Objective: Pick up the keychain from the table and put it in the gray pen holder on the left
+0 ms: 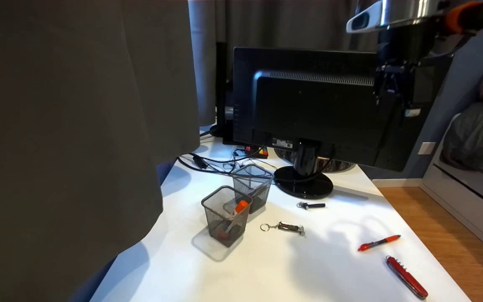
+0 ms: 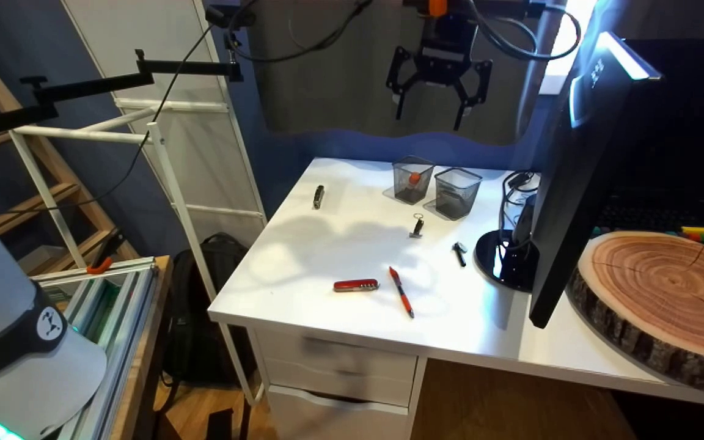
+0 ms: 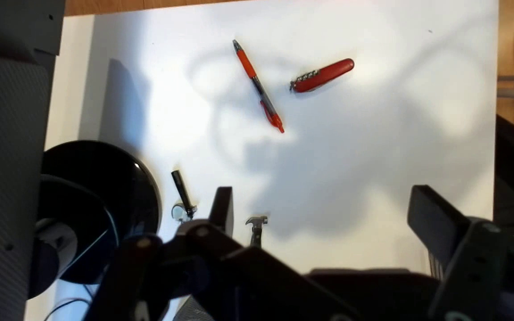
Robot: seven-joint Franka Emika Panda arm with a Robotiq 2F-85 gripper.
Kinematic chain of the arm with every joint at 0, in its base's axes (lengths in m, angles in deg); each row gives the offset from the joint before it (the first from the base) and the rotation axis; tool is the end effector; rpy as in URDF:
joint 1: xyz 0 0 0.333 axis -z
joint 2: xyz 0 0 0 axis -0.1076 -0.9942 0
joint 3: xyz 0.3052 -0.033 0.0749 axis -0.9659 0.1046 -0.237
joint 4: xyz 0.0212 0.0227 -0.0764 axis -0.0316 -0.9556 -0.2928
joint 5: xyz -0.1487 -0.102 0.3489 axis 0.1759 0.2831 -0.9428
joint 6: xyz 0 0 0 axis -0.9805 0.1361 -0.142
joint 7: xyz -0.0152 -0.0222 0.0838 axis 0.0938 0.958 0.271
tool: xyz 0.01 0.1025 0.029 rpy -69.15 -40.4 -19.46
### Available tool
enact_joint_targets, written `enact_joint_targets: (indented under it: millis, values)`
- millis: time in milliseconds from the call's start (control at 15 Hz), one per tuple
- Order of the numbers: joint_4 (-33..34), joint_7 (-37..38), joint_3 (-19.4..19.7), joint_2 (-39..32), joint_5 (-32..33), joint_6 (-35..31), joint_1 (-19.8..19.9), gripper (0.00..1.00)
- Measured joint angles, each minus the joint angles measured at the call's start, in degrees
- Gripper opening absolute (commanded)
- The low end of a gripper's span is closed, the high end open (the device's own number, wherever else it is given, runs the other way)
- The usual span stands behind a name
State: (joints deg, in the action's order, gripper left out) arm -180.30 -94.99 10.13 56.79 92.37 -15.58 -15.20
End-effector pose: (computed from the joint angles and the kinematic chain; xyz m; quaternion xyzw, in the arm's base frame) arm 0.6115 0.1640 0.3987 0.8750 0.4744 -0.0958 0.0065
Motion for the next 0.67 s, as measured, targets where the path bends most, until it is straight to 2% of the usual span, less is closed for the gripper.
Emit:
enact_joint_targets:
  millis: [200, 467, 667]
  values:
    - [3.1, -1.2, -0.3, -4.4, 0.5, -0.1, 0.0, 1.0]
    - [4.1, -1.4, -0.3, -4.2, 0.5, 0.0, 0.0, 1.0]
    - [3.8, 4.0, -0.6, -6.1, 0.8, -4.0, -0.7, 1.0]
